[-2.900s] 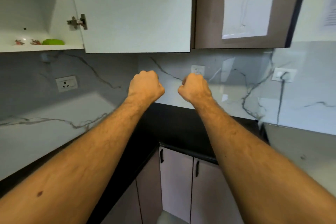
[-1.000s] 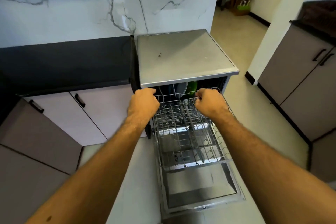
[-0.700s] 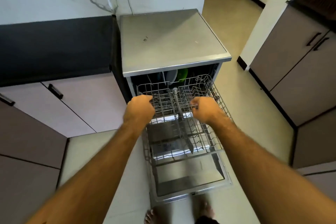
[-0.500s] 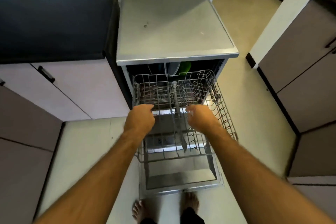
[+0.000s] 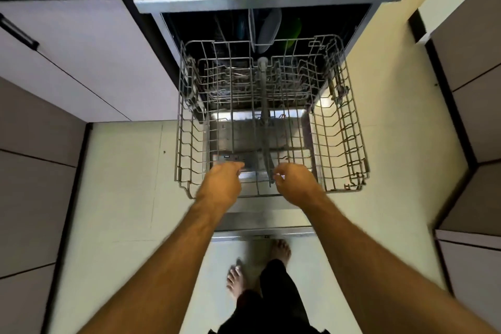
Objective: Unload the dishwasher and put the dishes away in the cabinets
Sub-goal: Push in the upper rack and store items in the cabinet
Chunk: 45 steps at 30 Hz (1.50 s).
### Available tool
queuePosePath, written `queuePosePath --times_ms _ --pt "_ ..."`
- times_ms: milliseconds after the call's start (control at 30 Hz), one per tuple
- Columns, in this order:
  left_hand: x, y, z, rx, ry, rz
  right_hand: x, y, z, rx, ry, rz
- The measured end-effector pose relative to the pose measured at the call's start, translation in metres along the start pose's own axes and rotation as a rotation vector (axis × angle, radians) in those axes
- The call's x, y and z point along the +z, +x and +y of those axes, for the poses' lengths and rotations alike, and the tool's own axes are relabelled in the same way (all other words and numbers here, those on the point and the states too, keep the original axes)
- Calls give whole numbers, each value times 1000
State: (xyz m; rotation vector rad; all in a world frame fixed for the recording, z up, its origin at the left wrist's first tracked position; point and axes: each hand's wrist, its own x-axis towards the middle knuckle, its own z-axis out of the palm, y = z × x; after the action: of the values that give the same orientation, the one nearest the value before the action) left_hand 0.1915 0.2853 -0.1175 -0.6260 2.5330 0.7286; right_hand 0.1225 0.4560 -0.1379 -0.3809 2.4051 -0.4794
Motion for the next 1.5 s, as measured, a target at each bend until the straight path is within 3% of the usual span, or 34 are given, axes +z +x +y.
queuePosePath --times_ms 133,267,533,667,933,1133,1333,1500 --pt "25 3 -8 -26 9 -87 27 -2 13 -22 6 -66" --pt "37 0 -16 62 50 -174 42 -6 16 -49 -92 -159" --pt "61 0 -30 49 264 -237 73 4 22 -119 -257 -5" --pt "64 13 -31 155 432 -179 77 13 26 -193 -353 -5" --pt "56 31 -38 310 484 -111 75 21 27 -273 -368 20" --pt "44 67 -26 269 485 -22 54 58 18 -292 -379 67" --pt "46 96 -10 207 485 -65 41 83 17 -359 -410 87" --pt "50 111 -2 213 478 47 30 108 20 -388 -373 116"
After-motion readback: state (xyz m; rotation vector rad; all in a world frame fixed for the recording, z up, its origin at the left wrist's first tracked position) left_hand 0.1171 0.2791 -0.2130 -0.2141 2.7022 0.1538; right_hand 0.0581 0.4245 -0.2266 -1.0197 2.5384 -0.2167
